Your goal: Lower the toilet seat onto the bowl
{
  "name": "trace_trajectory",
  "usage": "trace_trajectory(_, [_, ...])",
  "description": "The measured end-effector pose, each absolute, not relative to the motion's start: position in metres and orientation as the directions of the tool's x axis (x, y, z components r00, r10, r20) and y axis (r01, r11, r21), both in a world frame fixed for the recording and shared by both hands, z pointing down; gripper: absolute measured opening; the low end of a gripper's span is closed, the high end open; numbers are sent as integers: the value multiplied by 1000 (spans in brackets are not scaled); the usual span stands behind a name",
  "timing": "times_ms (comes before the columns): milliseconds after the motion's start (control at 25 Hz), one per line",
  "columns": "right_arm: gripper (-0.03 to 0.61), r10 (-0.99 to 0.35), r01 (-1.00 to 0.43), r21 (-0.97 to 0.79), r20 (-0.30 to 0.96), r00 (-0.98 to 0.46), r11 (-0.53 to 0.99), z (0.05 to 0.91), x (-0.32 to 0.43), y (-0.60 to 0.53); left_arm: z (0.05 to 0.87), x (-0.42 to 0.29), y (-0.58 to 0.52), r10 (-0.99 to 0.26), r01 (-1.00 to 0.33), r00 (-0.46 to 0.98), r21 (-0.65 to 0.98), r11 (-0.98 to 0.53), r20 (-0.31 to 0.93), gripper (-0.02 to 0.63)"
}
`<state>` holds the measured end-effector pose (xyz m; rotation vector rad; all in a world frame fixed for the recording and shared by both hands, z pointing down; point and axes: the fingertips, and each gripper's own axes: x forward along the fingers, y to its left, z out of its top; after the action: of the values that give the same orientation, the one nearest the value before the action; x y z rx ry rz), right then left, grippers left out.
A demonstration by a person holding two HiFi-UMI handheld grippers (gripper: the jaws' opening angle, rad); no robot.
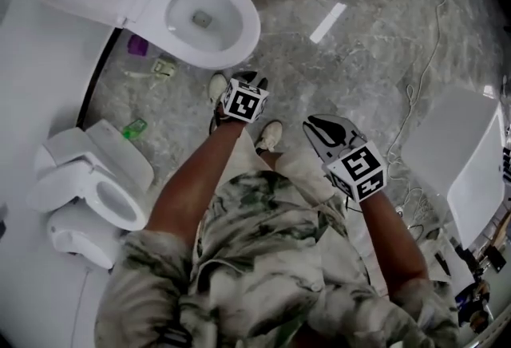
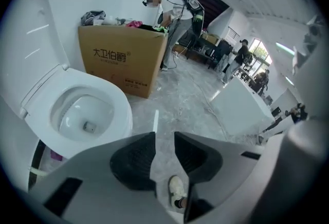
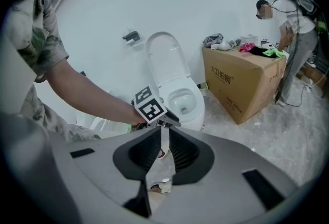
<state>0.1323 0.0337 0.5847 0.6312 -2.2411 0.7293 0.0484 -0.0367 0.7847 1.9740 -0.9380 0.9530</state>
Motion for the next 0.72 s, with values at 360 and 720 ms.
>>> trace_trajectory(360, [67, -251, -577, -286, 693, -676, 765, 526, 129, 38, 629, 52, 12, -379, -796, 585, 419, -436, 717, 130])
trace_trajectory(720, [60, -282, -537, -268, 622, -730, 800, 456, 113, 45, 492, 36, 43, -468, -771, 631, 430, -471, 619, 79])
